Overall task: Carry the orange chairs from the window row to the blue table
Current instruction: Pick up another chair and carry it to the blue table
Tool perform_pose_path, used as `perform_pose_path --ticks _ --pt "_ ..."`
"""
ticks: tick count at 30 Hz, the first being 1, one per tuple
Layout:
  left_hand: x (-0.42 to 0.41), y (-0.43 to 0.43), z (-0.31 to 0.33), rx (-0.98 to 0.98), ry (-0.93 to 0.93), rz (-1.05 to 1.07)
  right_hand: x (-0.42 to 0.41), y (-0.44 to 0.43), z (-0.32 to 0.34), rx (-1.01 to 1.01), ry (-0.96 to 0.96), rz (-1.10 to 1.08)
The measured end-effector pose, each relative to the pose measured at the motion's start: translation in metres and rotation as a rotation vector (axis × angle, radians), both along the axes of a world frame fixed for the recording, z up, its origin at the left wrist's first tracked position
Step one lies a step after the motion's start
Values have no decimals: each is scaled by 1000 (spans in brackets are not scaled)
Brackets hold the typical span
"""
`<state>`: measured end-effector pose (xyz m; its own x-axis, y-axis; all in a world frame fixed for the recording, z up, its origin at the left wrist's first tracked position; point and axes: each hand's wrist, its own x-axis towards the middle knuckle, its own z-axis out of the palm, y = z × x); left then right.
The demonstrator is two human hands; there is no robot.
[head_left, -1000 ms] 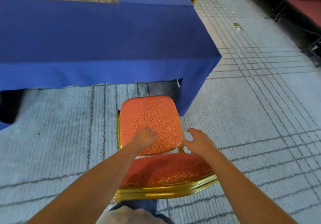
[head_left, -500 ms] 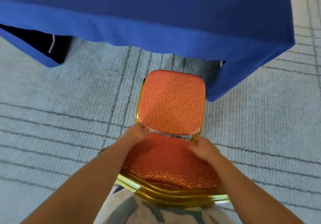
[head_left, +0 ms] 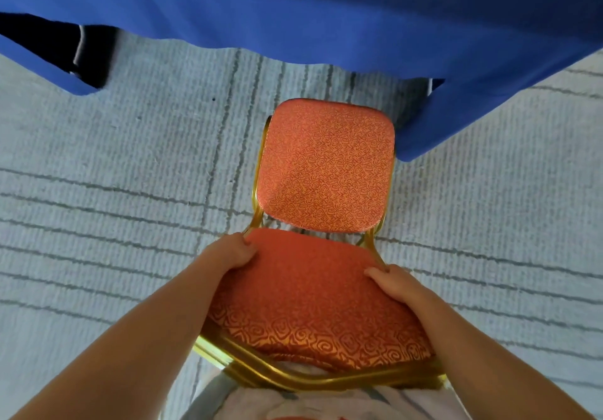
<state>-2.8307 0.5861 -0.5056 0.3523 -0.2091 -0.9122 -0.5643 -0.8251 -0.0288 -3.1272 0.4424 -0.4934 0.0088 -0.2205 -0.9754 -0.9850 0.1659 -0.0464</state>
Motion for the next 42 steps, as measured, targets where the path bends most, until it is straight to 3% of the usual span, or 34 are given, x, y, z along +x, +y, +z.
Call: perform_pose_path --ticks 8,18,28,42 --pt "34 -1 -15 128 71 -11 16 -12 -14 134 89 -90" --pt "48 -9 -17 176 89 -69 21 -7 -19 147 129 -57" --pt "74 -37 17 318 179 -25 37 -21 10 228 124 -74" --pt "82 -103 36 201 180 22 48 -92 31 116 100 -97"
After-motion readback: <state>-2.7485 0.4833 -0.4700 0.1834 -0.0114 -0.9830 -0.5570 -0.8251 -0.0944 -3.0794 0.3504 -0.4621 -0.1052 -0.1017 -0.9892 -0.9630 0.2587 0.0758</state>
